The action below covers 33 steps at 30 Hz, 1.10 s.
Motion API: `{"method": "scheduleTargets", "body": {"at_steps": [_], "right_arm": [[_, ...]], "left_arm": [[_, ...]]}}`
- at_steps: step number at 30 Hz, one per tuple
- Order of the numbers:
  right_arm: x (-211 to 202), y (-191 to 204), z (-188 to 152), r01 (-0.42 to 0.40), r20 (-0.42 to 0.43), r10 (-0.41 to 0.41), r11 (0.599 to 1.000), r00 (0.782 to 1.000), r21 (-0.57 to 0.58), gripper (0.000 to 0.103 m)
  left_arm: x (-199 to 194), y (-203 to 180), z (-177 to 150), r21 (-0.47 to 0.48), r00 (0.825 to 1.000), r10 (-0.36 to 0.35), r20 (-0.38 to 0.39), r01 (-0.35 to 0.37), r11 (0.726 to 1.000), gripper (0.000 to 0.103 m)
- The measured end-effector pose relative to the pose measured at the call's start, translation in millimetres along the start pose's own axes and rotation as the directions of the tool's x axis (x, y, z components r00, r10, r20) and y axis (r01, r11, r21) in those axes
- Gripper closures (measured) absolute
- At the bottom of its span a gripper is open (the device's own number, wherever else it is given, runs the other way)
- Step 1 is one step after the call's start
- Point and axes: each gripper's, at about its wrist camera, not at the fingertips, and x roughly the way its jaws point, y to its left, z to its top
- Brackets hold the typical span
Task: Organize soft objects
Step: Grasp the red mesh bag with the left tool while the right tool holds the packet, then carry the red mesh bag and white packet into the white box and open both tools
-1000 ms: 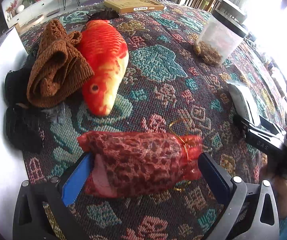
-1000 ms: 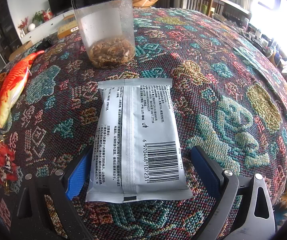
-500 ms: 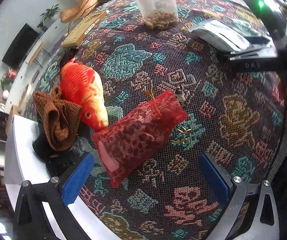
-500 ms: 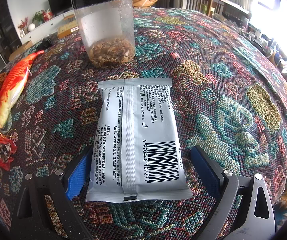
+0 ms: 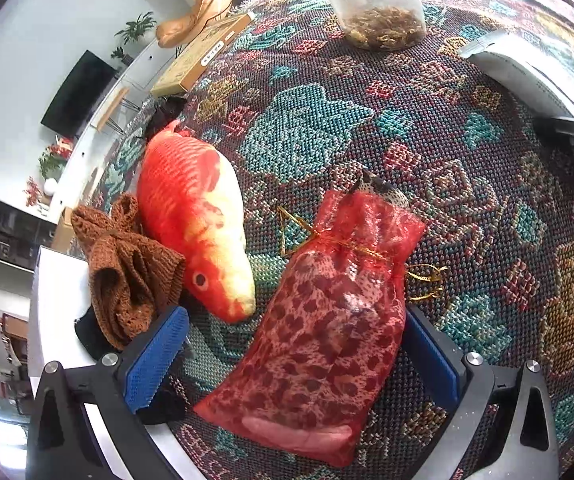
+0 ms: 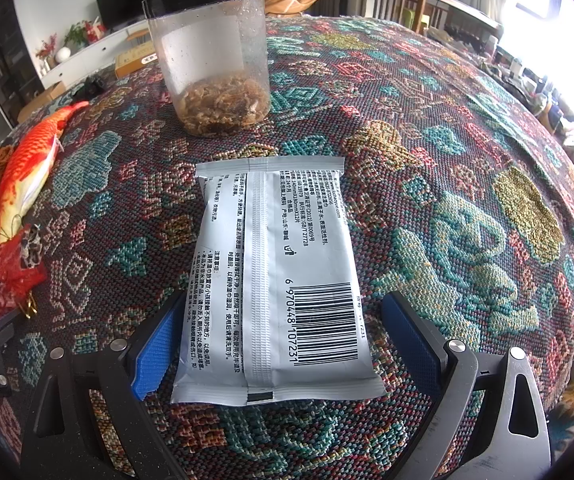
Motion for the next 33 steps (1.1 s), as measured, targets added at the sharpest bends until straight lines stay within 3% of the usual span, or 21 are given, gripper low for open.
{"method": "scheduleTargets", "body": {"at_steps": [2, 4, 7, 8, 10, 12, 16, 18, 20, 22, 23, 25, 27, 31, 33], "right_arm": [[0, -1, 0, -0.002, 0.000, 0.002, 1.000, 1.000, 0.002, 0.006], [-1, -3, -1, -0.017, 0.005, 0.017, 1.000, 1.000, 0.014, 0.006], [-9, -15, 1, -0.078, 0.034, 0.076, 0.994, 0.997, 0.079, 0.016], [-12, -21, 1, -0.113, 0.042, 0.109, 0.988, 0.993, 0.105, 0.036], [-16, -39, -1, -0.231, 0.034, 0.229, 0.955, 0.973, 0.187, 0.037], [-19, -61, -9, -0.358, 0.047, 0.361, 0.885, 0.931, 0.296, 0.037], [-22, -88, -23, -0.567, 0.103, 0.587, 0.701, 0.803, 0.433, 0.037], [-32, -85, -25, -0.609, 0.117, 0.629, 0.663, 0.768, 0.435, 0.037], [-49, -68, -23, -0.642, 0.119, 0.657, 0.656, 0.744, 0.396, 0.037], [-71, -41, -15, -0.686, 0.111, 0.696, 0.646, 0.709, 0.334, 0.037], [-83, -21, -11, -0.709, 0.101, 0.717, 0.641, 0.690, 0.295, 0.037], [-108, 25, -4, -0.757, 0.068, 0.762, 0.620, 0.644, 0.206, 0.037], [-134, 83, -1, -0.804, 0.017, 0.808, 0.584, 0.589, 0.108, 0.037], [-175, 206, -8, -0.873, -0.123, 0.865, 0.484, 0.487, -0.054, 0.037], [-190, 259, -21, -0.887, -0.162, 0.873, 0.442, 0.460, -0.135, 0.032]], "left_arm": [[-1, 6, -3, -0.037, 0.995, -0.100, -0.014, 0.099, 0.994, 0.020], [-2, 13, -7, -0.105, 0.981, -0.193, -0.030, 0.189, 0.976, 0.063], [-12, 19, -17, -0.179, 0.986, -0.169, 0.001, 0.167, 0.970, 0.075], [-18, 23, -24, -0.224, 0.981, -0.192, 0.020, 0.192, 0.956, 0.075], [-30, 33, -41, -0.321, 0.964, -0.255, 0.076, 0.266, 0.909, 0.076], [-47, 42, -59, -0.403, 0.940, -0.307, 0.147, 0.340, 0.850, 0.076], [-85, 57, -99, -0.518, 0.872, -0.377, 0.312, 0.488, 0.702, 0.076], [-101, 72, -117, -0.553, 0.847, -0.376, 0.376, 0.531, 0.643, 0.076], [-121, 86, -139, -0.578, 0.837, -0.351, 0.420, 0.545, 0.608, 0.076], [-137, 104, -160, -0.602, 0.847, -0.303, 0.437, 0.526, 0.600, 0.076], [-145, 115, -172, -0.620, 0.860, -0.269, 0.435, 0.502, 0.603, 0.076], [-156, 134, -198, -0.666, 0.899, -0.179, 0.399, 0.418, 0.618, 0.076], [-157, 157, -223, -0.719, 0.935, -0.095, 0.341, 0.324, 0.615, 0.076], [-152, 192, -276, -0.811, 0.977, 0.030, 0.210, 0.157, 0.563, 0.076], [-147, 203, -300, -0.848, 0.987, 0.080, 0.142, 0.080, 0.524, 0.072]]}}
